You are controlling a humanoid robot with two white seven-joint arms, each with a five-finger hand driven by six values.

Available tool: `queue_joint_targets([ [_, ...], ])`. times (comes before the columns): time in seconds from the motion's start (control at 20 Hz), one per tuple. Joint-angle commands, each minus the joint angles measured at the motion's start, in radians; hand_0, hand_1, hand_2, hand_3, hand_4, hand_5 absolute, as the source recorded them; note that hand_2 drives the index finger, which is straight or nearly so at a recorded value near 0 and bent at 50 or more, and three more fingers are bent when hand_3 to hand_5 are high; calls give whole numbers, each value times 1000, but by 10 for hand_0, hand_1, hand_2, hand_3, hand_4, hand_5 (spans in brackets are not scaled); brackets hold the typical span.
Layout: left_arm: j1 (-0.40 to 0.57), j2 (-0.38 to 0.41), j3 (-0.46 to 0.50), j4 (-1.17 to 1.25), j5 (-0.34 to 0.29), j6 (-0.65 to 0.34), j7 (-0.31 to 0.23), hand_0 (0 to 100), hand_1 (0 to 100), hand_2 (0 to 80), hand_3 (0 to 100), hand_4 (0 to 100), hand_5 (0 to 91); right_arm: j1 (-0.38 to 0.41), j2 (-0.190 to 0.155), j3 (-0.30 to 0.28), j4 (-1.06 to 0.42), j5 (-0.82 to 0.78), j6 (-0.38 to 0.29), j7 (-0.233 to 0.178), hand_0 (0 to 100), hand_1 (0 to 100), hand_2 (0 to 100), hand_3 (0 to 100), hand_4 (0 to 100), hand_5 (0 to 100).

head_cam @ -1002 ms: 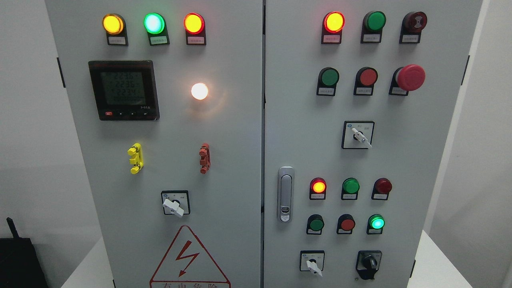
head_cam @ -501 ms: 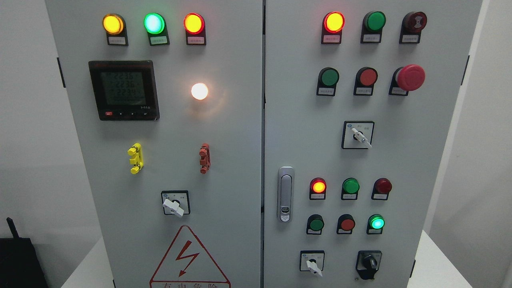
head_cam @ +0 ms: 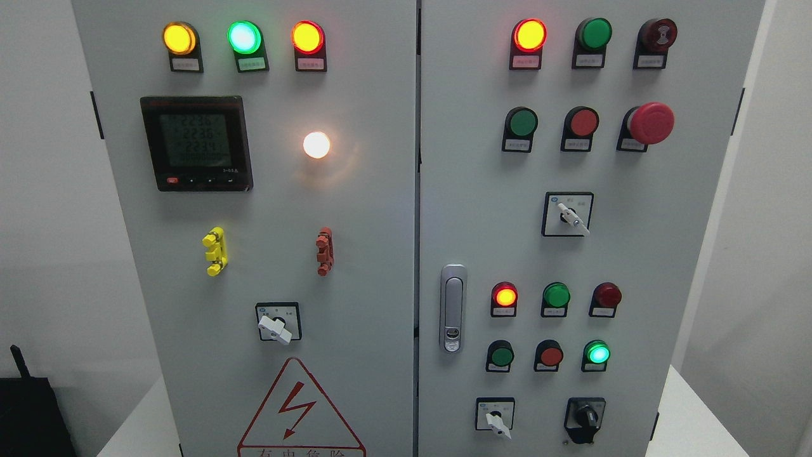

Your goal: Trip black knob to open circuit

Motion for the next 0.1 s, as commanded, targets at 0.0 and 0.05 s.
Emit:
queue_joint_targets([
  [0.0, 0, 0, 0, 0, -23, -1, 1, 120, 389, 0, 0, 0, 0, 2, -1, 1, -3, 0, 0, 1, 0, 0, 0, 72, 0, 20],
  [0.05, 0, 0, 0, 0, -23, -1, 1, 120, 389, 0, 0, 0, 0, 2, -1, 1, -5, 0, 0, 1, 0, 0, 0, 70, 0, 17],
])
